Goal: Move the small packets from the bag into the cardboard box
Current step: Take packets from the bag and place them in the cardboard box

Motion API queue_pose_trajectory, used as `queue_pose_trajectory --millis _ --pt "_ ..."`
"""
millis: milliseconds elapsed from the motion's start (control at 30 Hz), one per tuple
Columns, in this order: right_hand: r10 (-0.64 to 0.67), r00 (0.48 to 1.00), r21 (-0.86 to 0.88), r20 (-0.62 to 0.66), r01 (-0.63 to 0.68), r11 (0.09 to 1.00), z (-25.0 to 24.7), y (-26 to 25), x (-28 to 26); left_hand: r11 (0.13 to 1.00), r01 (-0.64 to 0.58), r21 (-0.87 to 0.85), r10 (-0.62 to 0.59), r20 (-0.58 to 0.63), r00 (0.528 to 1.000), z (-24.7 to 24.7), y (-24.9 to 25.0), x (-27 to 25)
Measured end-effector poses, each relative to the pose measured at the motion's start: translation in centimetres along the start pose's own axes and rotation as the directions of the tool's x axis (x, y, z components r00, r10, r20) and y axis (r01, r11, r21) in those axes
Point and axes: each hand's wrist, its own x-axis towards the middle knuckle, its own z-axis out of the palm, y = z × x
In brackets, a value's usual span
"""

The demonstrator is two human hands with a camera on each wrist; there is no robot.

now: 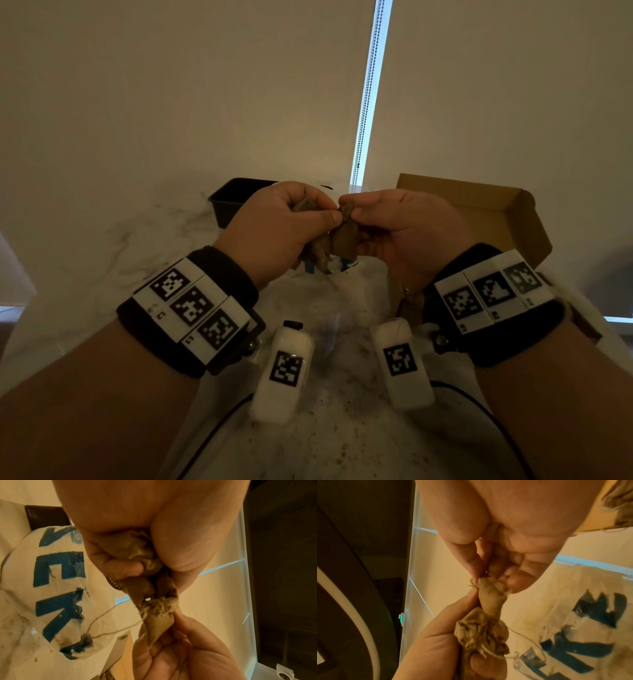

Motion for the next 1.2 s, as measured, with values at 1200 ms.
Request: queue_pose_trajectory --millis 1200 --pt "0.218 0.921 -0.512 -0.322 -0.364 0.778 -8.5 -3.6 -3.1 0.9 0.232 -0.369 -0.23 0.051 0.972 1.9 -1.4 0.1"
